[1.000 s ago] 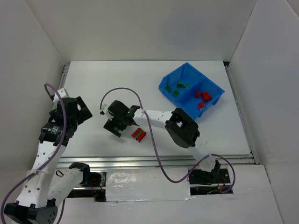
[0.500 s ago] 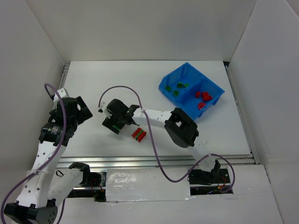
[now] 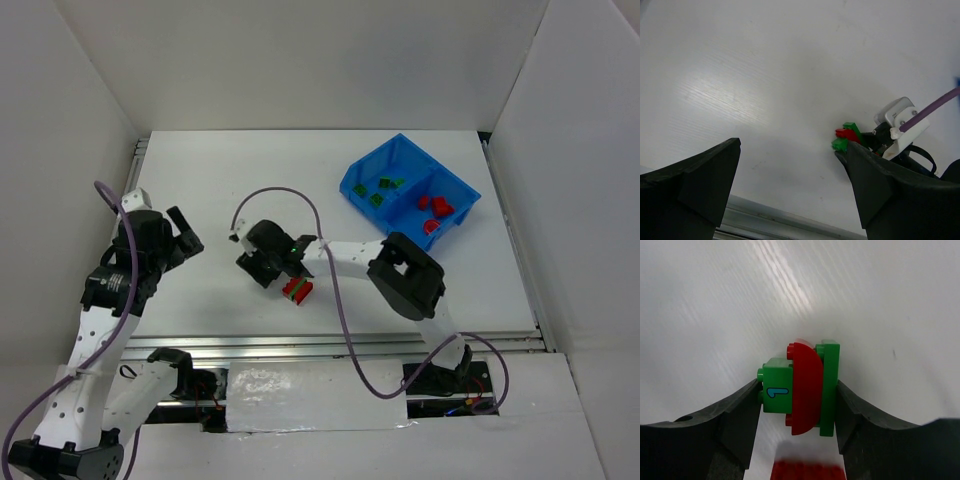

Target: Sort the legos into containers by color

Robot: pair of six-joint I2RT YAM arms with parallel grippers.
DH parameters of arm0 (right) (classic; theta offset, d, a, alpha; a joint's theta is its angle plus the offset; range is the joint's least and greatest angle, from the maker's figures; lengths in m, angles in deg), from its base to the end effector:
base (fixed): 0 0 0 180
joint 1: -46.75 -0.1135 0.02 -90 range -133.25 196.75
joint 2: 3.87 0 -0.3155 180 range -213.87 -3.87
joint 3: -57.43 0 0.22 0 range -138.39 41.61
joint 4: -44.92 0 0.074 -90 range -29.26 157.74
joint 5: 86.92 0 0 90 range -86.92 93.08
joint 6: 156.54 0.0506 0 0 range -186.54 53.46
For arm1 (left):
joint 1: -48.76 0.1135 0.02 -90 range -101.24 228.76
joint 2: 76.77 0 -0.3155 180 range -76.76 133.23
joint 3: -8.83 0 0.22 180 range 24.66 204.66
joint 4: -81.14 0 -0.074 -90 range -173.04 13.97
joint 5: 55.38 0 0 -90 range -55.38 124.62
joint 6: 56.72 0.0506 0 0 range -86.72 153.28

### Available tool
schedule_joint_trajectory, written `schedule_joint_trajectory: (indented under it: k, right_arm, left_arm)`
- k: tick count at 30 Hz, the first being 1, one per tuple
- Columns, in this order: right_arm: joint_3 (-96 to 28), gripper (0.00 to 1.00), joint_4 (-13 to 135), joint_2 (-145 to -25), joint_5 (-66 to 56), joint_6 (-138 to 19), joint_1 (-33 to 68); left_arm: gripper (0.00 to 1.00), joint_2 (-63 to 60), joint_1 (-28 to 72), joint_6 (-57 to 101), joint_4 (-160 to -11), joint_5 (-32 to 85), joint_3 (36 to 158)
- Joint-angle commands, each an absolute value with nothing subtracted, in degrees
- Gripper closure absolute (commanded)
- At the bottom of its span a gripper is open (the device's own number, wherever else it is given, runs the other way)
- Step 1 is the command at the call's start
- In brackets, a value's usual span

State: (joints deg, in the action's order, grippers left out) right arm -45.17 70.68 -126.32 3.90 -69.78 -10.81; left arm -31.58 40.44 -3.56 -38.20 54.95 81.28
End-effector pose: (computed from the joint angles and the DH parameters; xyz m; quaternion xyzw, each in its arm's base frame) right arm 0.2599 0.4076 0.2160 -0.4662 0.8000 0.1665 0.3391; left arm 0.0962 0.0037 0.3712 -0.2946 0.8193 -0.0357 0.4905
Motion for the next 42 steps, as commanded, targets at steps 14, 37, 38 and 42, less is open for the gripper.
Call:
schedule_joint_trajectory:
  k: [14, 37, 38, 42]
  right_arm:
    - [-17.72, 1.00, 52.92, -86.32, 3.61, -55.38, -10.73]
    - [-19.91, 0.98, 49.58, -82.88, 4.75, -53.53, -11.35]
    - [-19.83, 0.98, 49.49, -82.80, 4.92, -53.62, -11.43]
    - [-19.91, 0.98, 48.79, -83.23, 5.80, -53.27, -11.35]
  left_arm:
    - [0.00, -27.64, 40.06, -14.97, -62.54, 7.82, 74.85]
    - [0.09, -21.92, 32.15, -16.73, -70.64, 6.23, 71.06]
    - [0.09, -22.01, 32.06, -16.73, -70.73, 6.05, 71.15]
    - [0.21, -21.83, 31.62, -17.17, -72.48, 4.12, 71.24]
